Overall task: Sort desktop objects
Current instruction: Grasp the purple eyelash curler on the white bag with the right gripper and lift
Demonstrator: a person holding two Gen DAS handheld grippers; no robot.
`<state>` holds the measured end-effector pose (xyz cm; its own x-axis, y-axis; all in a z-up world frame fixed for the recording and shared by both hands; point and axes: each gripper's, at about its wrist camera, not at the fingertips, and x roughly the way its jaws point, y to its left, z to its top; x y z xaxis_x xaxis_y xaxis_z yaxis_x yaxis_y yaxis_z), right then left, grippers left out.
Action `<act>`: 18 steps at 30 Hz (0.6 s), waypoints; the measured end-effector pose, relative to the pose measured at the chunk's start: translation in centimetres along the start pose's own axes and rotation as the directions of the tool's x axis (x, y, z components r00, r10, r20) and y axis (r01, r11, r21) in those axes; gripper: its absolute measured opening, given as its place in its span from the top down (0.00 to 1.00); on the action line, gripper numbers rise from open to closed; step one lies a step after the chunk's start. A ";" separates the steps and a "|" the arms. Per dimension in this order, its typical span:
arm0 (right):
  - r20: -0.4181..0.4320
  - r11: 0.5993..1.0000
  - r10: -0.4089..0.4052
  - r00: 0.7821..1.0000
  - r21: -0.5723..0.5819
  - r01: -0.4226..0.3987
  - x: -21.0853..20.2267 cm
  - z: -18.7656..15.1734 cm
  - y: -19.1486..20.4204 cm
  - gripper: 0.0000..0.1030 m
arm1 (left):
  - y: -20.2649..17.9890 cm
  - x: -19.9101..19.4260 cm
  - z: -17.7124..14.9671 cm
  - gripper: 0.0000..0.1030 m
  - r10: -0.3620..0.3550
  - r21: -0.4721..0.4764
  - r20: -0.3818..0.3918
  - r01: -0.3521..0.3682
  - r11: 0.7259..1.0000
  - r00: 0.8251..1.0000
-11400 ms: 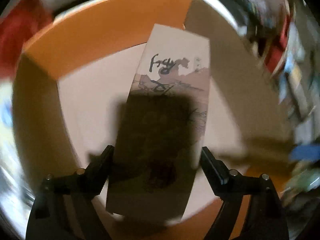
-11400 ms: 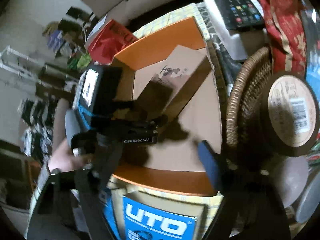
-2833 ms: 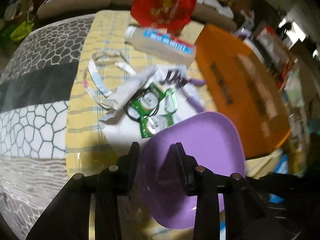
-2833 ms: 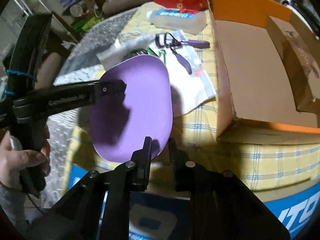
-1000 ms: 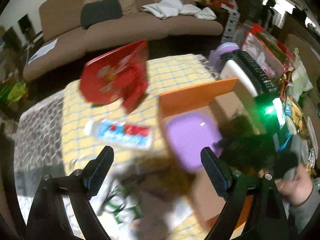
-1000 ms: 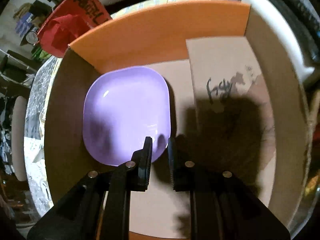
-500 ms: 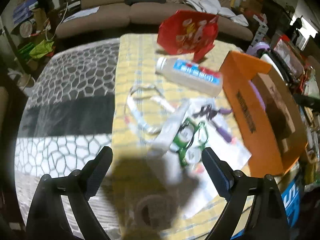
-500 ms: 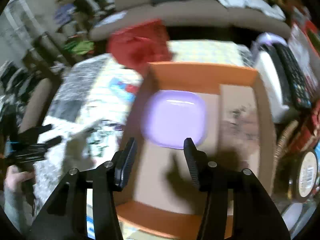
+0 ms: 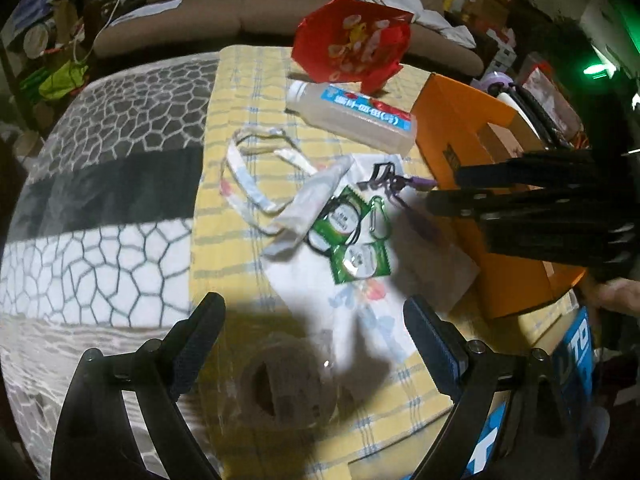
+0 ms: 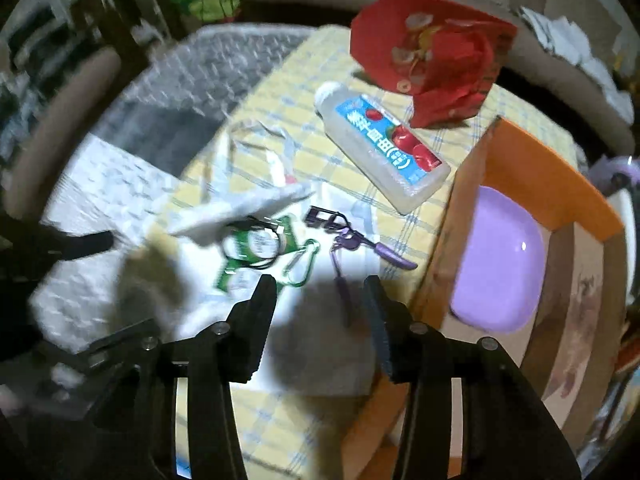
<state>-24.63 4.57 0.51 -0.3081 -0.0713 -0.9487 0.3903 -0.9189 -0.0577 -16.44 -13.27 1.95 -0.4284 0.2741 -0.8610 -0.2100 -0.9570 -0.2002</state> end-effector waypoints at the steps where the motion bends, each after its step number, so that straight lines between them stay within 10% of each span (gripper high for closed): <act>1: -0.015 0.999 -0.025 1.000 -0.024 0.025 0.6 0.1 0.6 0.64 | 0.2 0.0 -0.3 0.10 -0.002 -0.005 0.002 0.002 1.000 1.000; 12: -0.176 0.983 -0.155 0.972 -0.125 0.134 7.1 -0.3 1.9 0.80 | 1.4 -0.2 -1.2 0.10 -0.089 -0.048 0.037 0.091 0.995 0.995; 18: -0.150 0.999 -0.018 0.988 -0.047 0.011 5.3 -0.6 0.9 0.91 | 1.2 -0.5 -1.5 0.10 -0.133 -0.053 0.067 0.137 0.989 0.989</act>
<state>-25.40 3.62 -4.76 -0.1811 0.0045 -0.9835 0.4271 -0.9004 -0.0828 -15.17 -14.75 1.43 -0.4545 0.4048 -0.7934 -0.2198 -0.9142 -0.3405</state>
